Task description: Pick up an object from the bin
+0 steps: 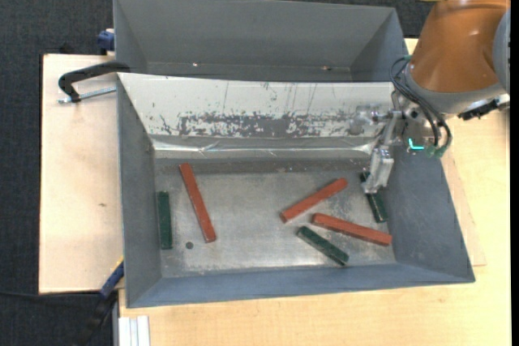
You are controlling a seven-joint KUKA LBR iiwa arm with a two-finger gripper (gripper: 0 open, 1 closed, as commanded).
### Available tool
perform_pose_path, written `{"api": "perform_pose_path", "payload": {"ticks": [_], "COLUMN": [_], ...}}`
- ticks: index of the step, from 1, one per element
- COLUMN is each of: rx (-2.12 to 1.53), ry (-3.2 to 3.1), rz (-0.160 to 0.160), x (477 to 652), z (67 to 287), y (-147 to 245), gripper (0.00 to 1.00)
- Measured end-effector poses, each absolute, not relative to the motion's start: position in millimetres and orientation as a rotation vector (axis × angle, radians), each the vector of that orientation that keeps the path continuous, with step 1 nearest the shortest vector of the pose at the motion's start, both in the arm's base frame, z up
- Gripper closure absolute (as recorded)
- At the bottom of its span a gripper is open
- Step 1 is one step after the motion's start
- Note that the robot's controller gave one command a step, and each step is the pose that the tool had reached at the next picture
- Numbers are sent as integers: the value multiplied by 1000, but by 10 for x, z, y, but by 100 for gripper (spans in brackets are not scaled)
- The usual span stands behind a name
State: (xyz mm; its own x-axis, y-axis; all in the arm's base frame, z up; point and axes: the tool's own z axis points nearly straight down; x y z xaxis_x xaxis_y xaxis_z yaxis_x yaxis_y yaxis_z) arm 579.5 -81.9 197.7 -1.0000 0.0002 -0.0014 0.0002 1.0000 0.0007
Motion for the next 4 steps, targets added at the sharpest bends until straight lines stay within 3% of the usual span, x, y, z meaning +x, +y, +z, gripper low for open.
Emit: {"api": "perform_pose_path", "payload": {"ticks": [1,2,3,4], "rx": [-1,-80,-95,-299], "ry": [3140,3132,3135,3121], "rz": [1,-1,1,1], "x": [5797,5842,5412,5959], "z": [1979,1582,881,716], "y": [-818,-747,-811,-416], "gripper": [0,0,0,100]}}
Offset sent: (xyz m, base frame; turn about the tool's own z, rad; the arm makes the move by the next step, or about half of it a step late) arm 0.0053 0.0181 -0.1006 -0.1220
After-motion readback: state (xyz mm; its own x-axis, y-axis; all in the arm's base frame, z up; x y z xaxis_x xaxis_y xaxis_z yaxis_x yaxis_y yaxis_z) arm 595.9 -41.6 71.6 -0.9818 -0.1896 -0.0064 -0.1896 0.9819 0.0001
